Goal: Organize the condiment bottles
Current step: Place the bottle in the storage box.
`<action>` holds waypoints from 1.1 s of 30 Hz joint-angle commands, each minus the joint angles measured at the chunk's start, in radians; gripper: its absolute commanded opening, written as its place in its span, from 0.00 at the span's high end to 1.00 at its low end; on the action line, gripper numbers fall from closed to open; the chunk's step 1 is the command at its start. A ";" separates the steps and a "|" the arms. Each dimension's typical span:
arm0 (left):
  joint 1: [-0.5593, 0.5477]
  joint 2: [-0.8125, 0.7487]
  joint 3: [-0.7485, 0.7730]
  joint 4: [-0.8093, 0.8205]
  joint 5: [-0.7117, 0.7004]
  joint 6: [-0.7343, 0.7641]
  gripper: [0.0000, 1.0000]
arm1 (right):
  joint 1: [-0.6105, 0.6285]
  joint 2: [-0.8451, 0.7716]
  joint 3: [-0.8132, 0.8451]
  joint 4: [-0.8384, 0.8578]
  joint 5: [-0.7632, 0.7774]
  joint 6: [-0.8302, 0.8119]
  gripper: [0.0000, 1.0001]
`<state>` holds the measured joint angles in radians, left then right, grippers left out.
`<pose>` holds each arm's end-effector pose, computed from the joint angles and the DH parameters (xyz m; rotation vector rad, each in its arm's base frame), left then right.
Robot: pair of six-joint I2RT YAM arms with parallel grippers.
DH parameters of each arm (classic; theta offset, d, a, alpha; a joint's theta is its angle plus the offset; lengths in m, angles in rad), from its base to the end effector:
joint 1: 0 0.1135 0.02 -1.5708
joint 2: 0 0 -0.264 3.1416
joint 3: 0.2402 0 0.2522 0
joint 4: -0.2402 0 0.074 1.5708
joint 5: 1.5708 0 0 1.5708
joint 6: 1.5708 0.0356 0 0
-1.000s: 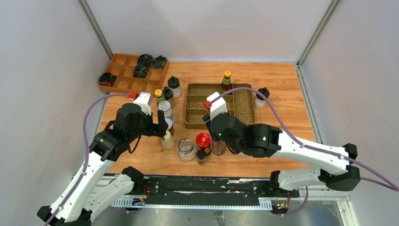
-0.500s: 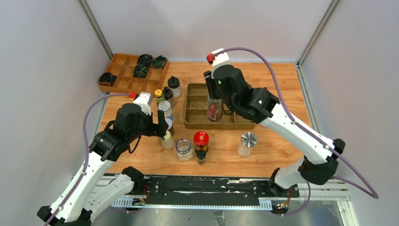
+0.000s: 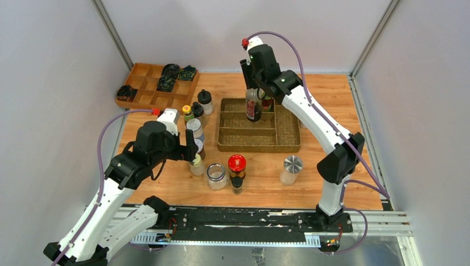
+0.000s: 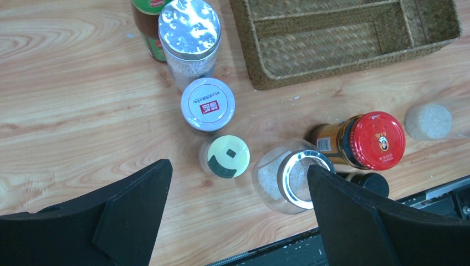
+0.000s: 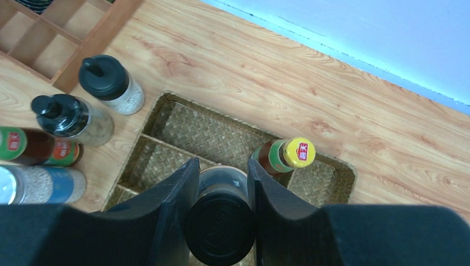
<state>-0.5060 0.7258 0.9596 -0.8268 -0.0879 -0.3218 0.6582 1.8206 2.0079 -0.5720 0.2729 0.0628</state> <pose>0.1220 -0.0640 0.3427 0.1501 2.1810 -0.3796 0.3343 0.2463 0.4332 -0.3970 1.9055 0.2118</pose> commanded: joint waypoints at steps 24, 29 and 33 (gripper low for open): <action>0.006 -0.005 0.014 -0.040 -0.004 0.023 0.01 | -0.133 0.211 0.184 0.184 -0.135 -0.038 1.00; 0.006 -0.005 0.013 -0.040 -0.002 0.023 0.01 | -0.163 0.236 0.182 0.189 -0.159 -0.035 1.00; 0.006 0.000 0.013 -0.038 -0.004 0.023 0.01 | -0.175 0.252 0.197 0.185 -0.157 -0.045 1.00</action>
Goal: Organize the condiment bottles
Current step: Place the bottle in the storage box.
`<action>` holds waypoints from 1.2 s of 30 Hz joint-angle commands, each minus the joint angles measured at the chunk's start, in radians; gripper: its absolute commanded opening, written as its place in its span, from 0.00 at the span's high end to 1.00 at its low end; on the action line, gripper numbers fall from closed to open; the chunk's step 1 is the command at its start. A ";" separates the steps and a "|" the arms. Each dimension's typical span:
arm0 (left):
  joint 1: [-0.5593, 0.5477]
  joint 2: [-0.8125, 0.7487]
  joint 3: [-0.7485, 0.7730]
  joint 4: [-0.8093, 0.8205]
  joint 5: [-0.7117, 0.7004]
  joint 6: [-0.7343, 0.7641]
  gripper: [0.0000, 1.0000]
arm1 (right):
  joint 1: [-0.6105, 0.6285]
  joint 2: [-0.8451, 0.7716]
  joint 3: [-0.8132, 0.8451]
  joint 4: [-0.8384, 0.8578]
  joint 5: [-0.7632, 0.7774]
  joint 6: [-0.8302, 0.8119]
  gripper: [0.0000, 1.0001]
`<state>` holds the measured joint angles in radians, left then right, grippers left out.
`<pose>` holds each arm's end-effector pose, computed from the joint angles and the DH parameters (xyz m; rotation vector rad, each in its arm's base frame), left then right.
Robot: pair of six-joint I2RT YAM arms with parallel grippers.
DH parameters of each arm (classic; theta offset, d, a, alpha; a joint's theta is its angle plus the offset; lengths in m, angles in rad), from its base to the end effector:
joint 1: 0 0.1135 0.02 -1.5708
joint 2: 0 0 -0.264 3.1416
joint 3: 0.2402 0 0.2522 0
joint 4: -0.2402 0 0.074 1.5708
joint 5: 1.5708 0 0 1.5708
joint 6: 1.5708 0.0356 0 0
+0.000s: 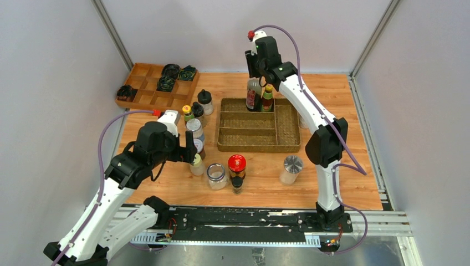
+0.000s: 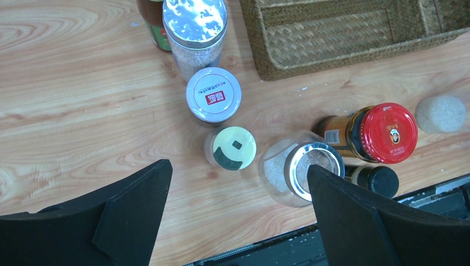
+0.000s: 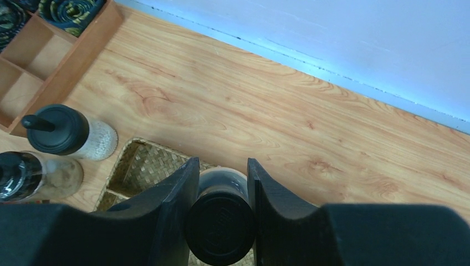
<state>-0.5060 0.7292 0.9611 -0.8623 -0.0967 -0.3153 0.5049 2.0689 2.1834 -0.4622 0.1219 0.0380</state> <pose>0.1208 -0.0630 0.3396 0.1570 2.2147 -0.3518 0.4269 0.2310 0.3958 -0.3646 1.8888 0.2484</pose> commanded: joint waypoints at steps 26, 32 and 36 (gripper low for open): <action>0.006 0.030 0.028 -0.001 0.004 0.027 0.01 | -0.032 -0.079 -0.263 0.178 0.081 -0.045 1.00; 0.007 0.031 0.031 -0.003 0.011 0.031 0.01 | -0.022 -0.114 -0.296 0.183 0.067 -0.044 0.57; 0.006 0.028 0.030 -0.003 0.012 0.031 0.01 | -0.020 -0.142 -0.310 0.190 0.061 -0.044 0.43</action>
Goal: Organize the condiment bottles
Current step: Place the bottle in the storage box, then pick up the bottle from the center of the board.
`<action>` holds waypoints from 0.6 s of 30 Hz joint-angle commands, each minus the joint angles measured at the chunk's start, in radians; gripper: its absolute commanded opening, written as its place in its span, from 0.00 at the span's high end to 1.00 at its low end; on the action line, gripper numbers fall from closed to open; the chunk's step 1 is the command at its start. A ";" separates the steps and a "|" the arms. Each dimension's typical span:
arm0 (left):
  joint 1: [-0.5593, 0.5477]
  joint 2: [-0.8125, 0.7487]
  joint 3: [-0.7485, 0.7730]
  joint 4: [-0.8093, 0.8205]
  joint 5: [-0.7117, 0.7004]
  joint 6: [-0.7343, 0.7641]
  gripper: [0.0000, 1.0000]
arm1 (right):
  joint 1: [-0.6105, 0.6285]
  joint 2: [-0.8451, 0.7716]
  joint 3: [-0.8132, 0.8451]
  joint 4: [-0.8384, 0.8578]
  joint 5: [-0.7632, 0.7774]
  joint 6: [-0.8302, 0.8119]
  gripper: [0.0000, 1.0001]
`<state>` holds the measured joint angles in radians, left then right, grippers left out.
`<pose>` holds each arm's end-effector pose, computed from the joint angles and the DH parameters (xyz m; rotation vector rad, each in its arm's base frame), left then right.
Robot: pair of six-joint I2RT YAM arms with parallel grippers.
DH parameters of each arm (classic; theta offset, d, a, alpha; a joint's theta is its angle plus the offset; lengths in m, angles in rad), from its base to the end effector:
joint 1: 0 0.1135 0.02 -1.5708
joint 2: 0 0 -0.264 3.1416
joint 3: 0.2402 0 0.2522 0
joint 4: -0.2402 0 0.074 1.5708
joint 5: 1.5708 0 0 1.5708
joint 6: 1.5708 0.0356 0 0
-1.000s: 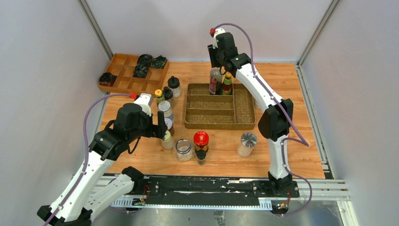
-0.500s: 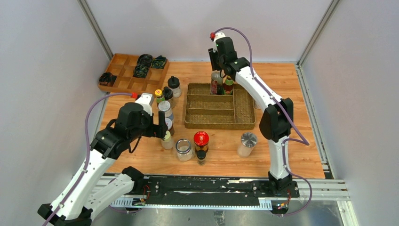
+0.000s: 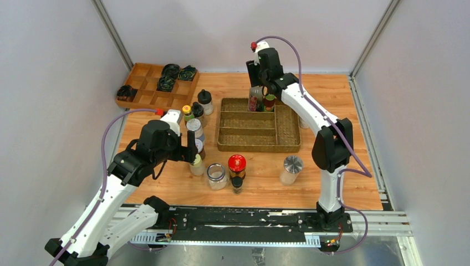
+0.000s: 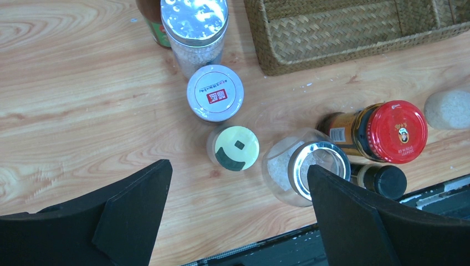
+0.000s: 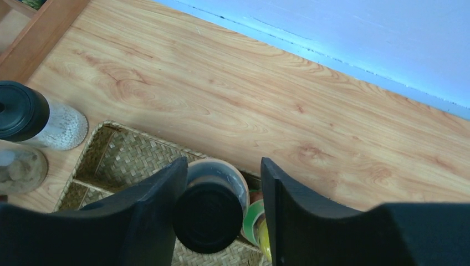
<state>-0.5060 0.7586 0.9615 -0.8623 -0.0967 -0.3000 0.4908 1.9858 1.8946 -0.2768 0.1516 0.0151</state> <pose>0.1265 -0.0662 0.3362 0.1780 2.2402 -0.3318 0.4239 0.2204 0.3532 -0.3582 1.9057 0.1901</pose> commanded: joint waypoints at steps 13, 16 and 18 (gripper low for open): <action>0.006 -0.008 0.031 -0.003 0.009 0.012 0.01 | 0.015 -0.313 -0.056 -0.067 0.076 -0.037 0.30; 0.006 0.000 0.035 -0.003 0.008 0.009 0.01 | 0.023 -0.436 -0.124 -0.146 0.057 -0.008 0.30; 0.006 0.002 0.040 -0.003 0.009 0.008 0.01 | 0.030 -0.519 -0.184 -0.225 0.006 0.034 0.30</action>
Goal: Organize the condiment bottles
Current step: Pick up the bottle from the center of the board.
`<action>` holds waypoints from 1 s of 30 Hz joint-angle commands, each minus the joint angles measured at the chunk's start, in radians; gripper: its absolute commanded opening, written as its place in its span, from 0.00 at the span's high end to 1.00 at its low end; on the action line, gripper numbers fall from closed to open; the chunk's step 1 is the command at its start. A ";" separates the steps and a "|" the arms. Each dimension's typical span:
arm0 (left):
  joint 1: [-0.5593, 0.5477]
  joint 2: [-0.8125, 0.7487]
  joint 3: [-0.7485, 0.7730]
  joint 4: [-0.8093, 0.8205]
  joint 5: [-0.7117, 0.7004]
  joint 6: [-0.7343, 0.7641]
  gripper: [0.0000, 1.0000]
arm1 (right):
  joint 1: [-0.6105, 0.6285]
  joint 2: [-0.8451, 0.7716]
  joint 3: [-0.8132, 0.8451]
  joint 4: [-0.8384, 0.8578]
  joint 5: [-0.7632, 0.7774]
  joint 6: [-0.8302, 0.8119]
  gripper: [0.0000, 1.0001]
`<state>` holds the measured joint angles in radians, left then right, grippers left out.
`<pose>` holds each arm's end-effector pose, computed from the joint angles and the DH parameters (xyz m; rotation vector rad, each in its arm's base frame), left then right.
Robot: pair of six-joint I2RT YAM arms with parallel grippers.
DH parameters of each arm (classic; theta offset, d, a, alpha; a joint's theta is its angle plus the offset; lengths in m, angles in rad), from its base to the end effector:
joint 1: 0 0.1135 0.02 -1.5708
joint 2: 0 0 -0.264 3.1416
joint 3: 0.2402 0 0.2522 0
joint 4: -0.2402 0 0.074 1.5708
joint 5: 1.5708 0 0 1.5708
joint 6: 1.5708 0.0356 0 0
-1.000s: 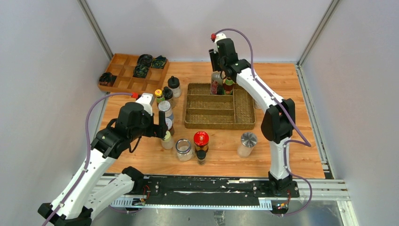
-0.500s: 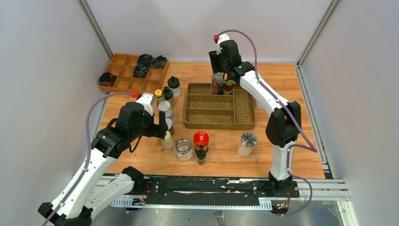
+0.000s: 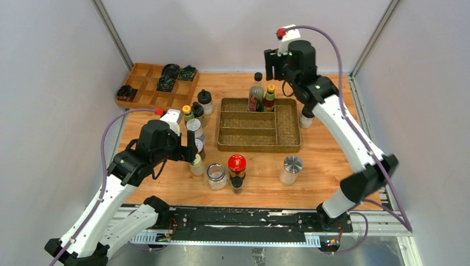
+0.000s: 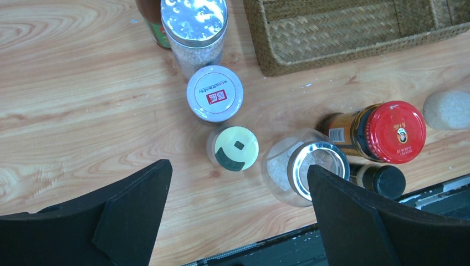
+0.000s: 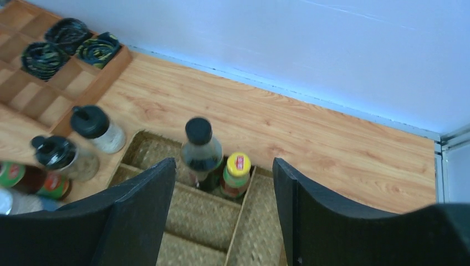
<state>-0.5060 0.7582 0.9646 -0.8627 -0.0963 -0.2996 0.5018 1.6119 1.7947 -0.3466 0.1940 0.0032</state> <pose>0.1263 -0.0661 0.3372 0.1782 2.2373 -0.3333 0.3262 0.1711 0.4630 -0.2884 1.7117 0.2036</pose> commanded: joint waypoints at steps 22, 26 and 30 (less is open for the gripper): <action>0.006 -0.014 0.031 -0.002 0.040 -0.021 0.01 | 0.473 -0.663 -0.804 -0.285 -0.072 0.280 0.27; 0.006 -0.025 0.025 -0.004 0.042 -0.025 0.01 | 0.563 -0.568 -0.775 -0.259 -0.083 0.280 0.27; 0.006 -0.029 0.019 -0.005 0.048 -0.029 0.01 | 0.665 -0.457 -0.730 -0.233 -0.076 0.286 0.26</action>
<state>-0.5060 0.7418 0.9829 -0.8623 -0.0708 -0.3233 1.0824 1.0760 1.0168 -0.6102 0.1276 0.2710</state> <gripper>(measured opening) 0.991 0.734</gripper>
